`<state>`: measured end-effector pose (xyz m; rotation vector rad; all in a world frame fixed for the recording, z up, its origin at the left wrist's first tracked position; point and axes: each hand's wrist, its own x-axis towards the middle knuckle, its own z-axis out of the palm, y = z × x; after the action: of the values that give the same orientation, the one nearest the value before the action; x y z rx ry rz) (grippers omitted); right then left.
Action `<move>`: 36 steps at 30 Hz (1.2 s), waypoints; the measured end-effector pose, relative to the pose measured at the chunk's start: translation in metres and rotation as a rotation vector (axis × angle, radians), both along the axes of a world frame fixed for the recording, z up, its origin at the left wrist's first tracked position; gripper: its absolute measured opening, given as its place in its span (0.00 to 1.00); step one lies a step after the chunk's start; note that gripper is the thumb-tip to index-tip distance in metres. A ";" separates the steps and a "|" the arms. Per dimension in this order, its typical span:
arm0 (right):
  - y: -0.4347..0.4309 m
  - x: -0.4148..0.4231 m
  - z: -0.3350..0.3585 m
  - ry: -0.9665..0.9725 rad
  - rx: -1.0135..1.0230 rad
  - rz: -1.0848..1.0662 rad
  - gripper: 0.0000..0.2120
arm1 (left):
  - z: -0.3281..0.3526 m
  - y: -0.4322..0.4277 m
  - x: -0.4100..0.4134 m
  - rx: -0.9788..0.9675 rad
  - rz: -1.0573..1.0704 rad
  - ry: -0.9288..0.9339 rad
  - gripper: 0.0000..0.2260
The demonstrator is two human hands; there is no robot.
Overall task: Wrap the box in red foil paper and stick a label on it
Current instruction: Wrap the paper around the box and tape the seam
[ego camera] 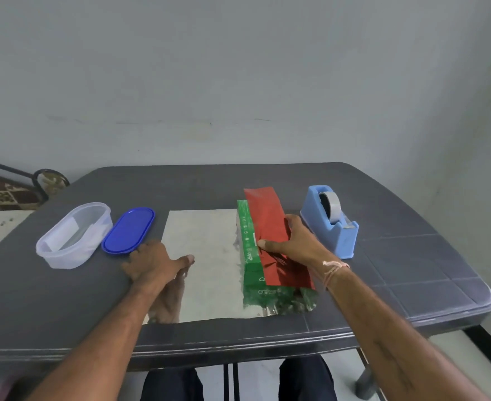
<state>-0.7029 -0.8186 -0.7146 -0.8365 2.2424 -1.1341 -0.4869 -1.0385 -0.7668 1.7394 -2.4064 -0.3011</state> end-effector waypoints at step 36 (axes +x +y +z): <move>0.005 0.014 0.004 -0.257 -0.271 -0.033 0.39 | 0.028 -0.001 0.017 0.085 -0.113 0.201 0.15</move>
<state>-0.6893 -0.8141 -0.7109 -0.7105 1.9262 -1.4938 -0.4699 -1.0398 -0.7390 1.5258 -2.3806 -0.5712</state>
